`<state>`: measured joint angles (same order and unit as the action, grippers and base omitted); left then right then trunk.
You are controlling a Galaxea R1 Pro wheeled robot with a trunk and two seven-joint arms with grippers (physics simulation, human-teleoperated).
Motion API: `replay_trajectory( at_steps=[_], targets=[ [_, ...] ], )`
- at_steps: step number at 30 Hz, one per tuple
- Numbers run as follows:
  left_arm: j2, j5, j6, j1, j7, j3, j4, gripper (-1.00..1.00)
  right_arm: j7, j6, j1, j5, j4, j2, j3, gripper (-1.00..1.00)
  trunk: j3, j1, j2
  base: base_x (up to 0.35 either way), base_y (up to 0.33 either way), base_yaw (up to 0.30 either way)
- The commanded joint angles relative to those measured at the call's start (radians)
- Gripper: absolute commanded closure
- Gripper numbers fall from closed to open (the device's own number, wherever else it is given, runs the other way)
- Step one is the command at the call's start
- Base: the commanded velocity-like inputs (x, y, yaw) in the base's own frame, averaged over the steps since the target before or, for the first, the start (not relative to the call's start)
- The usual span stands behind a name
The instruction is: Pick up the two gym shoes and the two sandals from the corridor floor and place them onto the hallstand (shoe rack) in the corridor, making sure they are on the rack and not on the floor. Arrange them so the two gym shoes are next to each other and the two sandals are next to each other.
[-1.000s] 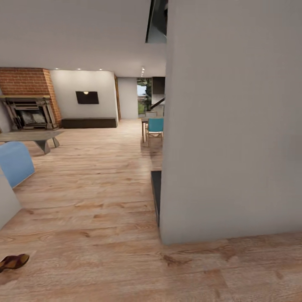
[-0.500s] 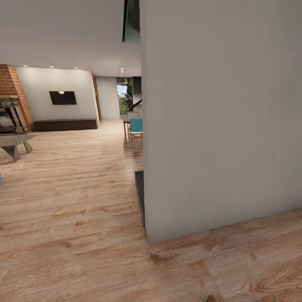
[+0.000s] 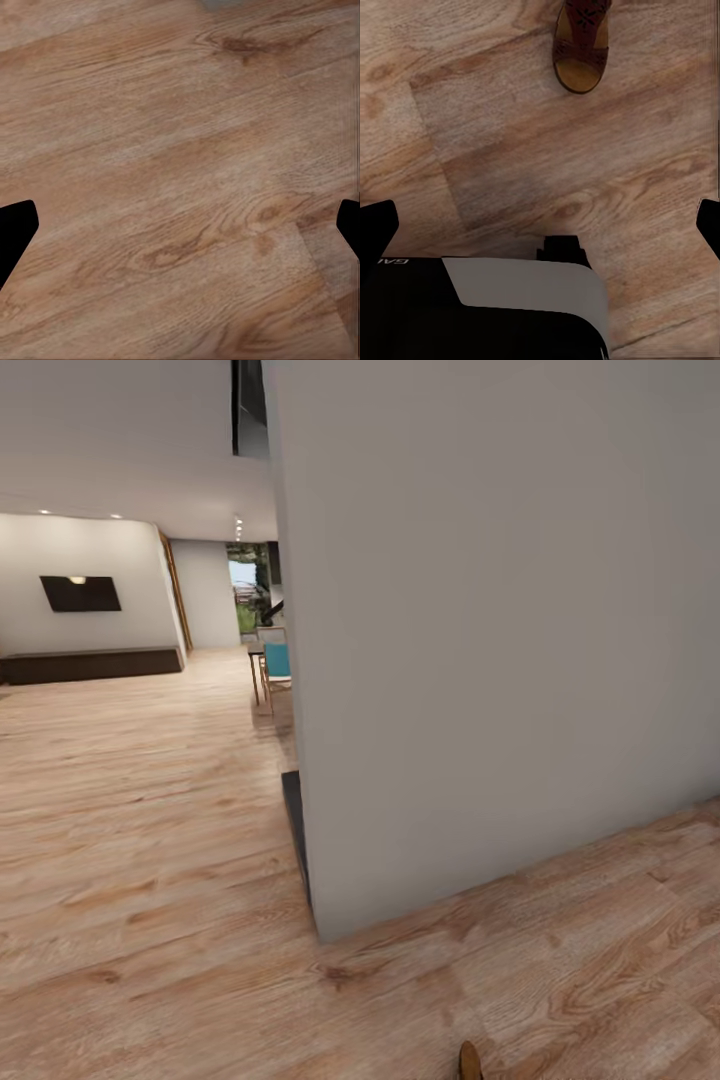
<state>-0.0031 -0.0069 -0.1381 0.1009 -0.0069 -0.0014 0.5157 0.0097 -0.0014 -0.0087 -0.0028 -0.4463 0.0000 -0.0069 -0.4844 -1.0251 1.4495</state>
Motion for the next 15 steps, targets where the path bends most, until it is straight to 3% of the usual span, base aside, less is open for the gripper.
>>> replay_trajectory(
  at_steps=[1,15],
  targets=[
    [0.0,-0.001,-0.003,0.0,-0.001,0.0,0.0,-1.0,0.001,0.0,-0.001,0.0,0.0,0.0,-0.001,-1.0,-0.001,0.0,0.001,0.0,0.0,-0.289],
    [0.0,-0.001,-0.003,0.0,-0.001,-0.001,0.0,-1.0,0.001,0.0,-0.001,0.0,0.0,0.0,-0.001,-1.0,-0.001,0.0,0.001,0.0,0.0,-0.289]
  ],
)
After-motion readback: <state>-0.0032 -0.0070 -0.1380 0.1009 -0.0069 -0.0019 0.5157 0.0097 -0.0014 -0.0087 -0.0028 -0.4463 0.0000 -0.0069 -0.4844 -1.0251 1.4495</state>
